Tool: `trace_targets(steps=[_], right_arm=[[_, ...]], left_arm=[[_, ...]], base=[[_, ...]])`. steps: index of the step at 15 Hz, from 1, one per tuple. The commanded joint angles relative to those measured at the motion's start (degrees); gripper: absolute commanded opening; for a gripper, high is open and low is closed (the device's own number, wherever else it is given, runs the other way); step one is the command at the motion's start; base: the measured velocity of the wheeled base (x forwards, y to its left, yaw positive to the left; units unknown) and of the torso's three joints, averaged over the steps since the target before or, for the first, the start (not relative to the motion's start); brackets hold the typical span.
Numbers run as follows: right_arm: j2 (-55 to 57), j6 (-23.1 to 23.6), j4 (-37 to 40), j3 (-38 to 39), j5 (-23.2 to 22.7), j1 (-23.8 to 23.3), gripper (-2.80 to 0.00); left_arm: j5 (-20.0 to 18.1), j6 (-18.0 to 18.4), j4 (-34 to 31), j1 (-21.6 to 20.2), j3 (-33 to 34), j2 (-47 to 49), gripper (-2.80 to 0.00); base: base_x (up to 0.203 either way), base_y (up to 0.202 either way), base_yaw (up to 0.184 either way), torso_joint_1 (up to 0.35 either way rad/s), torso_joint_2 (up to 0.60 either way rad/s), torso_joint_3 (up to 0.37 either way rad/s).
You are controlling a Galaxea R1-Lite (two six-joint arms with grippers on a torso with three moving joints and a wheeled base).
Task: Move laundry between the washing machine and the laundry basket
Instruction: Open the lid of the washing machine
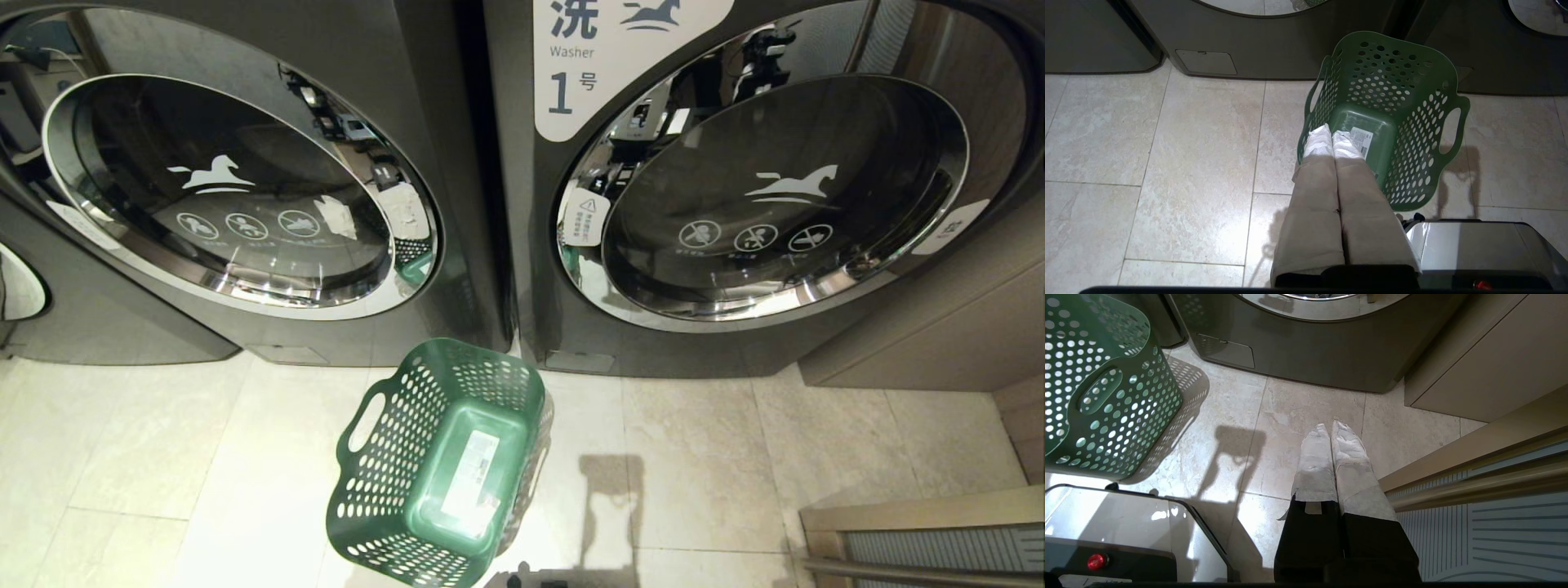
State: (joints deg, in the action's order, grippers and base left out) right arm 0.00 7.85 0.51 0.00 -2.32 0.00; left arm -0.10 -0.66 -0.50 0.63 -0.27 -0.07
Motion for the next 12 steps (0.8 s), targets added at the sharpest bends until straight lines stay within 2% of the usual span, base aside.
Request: trace_targets(steps=[1,5,7,10,12], right_arm=[[0.09,0.15,0.02,0.0,-0.06,0.0,-2.8],[0.04,0.15,0.02,0.0,-0.06,0.0,-2.8],[0.09,-0.25,0.02,0.0,0.03,0.0,-2.8],[0.09,-0.08,-0.07,0.0,-0.14,0.0,-2.8],[0.09,-1.2,-0.16,-0.01,-0.1,0.0,-2.8]], left_arm=[[-0.1,0.14,-0.2,0.0,-0.17,0.07,-2.8],[0.07,0.55,0.29,-0.02,-0.08,0.07,-2.8],[-0.03,2.5,0.24,-0.01,-3.63,0.07,-2.8],[-1.53,4.54,-2.79,0.04,-17.86,3.17,-2.8],[-3.59,4.83,-7.08,0.4,-26.53,11.84,-2.8]], base=[[0.0,0.0,0.0,0.0,0.0,0.0],[0.0,0.0,0.0,0.0,0.0,0.0],[0.0,0.0,0.0,0.0,0.0,0.0],[0.0,0.0,0.0,0.0,0.0,0.0],[0.0,0.0,0.0,0.0,0.0,0.0]])
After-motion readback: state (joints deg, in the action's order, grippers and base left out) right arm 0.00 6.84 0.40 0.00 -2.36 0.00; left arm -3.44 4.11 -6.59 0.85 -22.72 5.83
